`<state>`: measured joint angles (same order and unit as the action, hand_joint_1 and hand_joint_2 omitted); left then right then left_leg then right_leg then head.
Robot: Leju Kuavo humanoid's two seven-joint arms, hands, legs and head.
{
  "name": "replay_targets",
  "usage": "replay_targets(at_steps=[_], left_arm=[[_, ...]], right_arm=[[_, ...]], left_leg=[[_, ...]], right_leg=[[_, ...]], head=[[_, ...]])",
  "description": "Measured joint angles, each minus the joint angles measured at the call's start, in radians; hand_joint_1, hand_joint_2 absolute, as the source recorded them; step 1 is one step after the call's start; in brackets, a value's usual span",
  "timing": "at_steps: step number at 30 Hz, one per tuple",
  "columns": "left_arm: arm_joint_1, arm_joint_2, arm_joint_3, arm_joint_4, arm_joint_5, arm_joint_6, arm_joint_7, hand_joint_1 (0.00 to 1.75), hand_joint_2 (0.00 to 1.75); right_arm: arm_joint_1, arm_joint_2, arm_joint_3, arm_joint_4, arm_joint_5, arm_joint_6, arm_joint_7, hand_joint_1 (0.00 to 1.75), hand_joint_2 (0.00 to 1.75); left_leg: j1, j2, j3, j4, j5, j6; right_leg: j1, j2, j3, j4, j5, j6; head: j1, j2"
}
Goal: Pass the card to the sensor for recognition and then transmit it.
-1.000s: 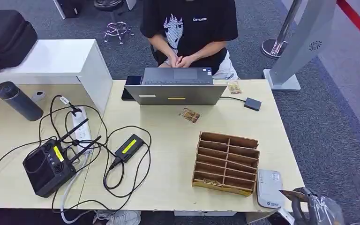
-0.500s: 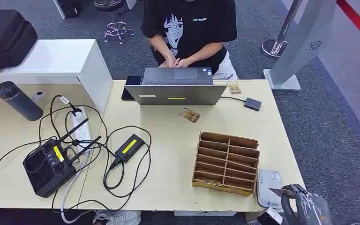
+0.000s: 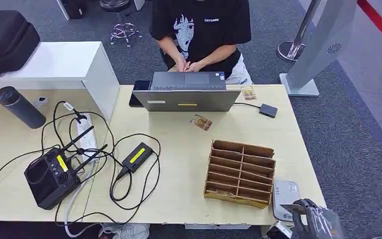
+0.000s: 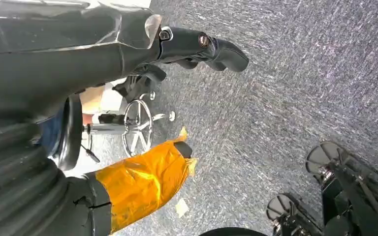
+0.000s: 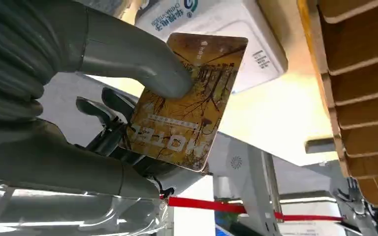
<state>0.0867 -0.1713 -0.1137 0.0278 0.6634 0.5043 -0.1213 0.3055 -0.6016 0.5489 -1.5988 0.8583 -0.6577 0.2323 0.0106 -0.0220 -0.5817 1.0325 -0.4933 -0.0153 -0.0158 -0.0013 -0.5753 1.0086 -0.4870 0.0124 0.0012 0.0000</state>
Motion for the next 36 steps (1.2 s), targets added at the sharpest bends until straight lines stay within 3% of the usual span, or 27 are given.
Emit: replay_targets(at_steps=[10,17,22,25,27,29,31,36], left_arm=[[0.008,0.003,0.0,0.0,-0.007,0.0,0.0,0.0,1.75],[0.007,0.001,0.0,0.0,0.001,0.009,0.0,0.0,1.75],[0.004,-0.005,0.0,0.0,0.007,0.027,0.0,0.0,1.75],[0.001,-0.006,0.0,0.0,0.006,0.034,0.0,0.0,1.75],[-0.002,-0.007,0.0,0.0,0.003,0.037,0.0,0.0,1.75],[-0.002,-0.007,0.0,0.0,-0.003,0.034,0.0,0.0,1.75],[-0.002,-0.004,-0.003,0.0,-0.014,0.021,0.0,0.0,1.75],[0.001,0.016,-0.027,0.0,-0.05,-0.021,0.0,0.0,1.75]], right_arm=[[-0.029,0.0,0.025,0.035,0.008,-0.028,-0.002,1.75,1.75],[0.01,0.024,-0.028,-0.045,0.08,-0.032,-0.102,1.75,1.75],[0.084,0.105,-0.158,-0.183,0.108,-0.034,-0.27,1.75,1.75],[0.112,0.2,-0.236,-0.272,0.068,-0.035,-0.456,1.75,1.75],[0.122,0.282,-0.279,-0.319,0.014,-0.038,-0.624,1.75,1.75],[0.117,0.334,-0.293,-0.339,-0.015,-0.039,-0.707,1.75,1.75],[0.075,0.349,-0.282,-0.335,-0.018,-0.033,-0.689,1.75,1.75],[-0.203,0.349,-0.198,-0.241,-0.05,0.107,-0.474,1.75,1.75]], left_leg=[[0.0,0.0,0.0,0.0,0.0,0.0],[0.0,0.0,0.002,0.0,0.0,0.0],[0.0,0.0,0.002,0.0,0.0,0.0],[0.001,0.0,0.002,-0.001,0.0,0.0],[0.001,0.0,0.002,-0.001,0.0,0.0],[0.001,0.001,0.002,-0.001,0.0,0.0],[0.001,0.004,0.001,-0.002,0.0,0.0],[0.001,0.011,-0.001,-0.002,0.003,-0.003]], right_leg=[[0.0,0.0,0.001,0.0,0.0,0.0],[0.0,0.0,0.001,0.0,0.0,0.0],[0.0,0.0,0.001,0.0,-0.001,-0.001],[0.001,0.0,0.001,0.0,-0.001,-0.001],[0.001,0.0,0.001,0.0,-0.001,-0.001],[0.001,0.001,0.001,0.001,-0.001,-0.001],[0.001,0.003,0.002,0.002,-0.001,-0.002],[0.001,0.009,0.001,0.002,0.006,-0.004]], head=[[0.0,0.0],[0.0,0.0],[0.0,0.0],[0.0,0.0],[0.0,0.0],[0.0,0.0],[0.0,0.0],[0.001,0.0]])
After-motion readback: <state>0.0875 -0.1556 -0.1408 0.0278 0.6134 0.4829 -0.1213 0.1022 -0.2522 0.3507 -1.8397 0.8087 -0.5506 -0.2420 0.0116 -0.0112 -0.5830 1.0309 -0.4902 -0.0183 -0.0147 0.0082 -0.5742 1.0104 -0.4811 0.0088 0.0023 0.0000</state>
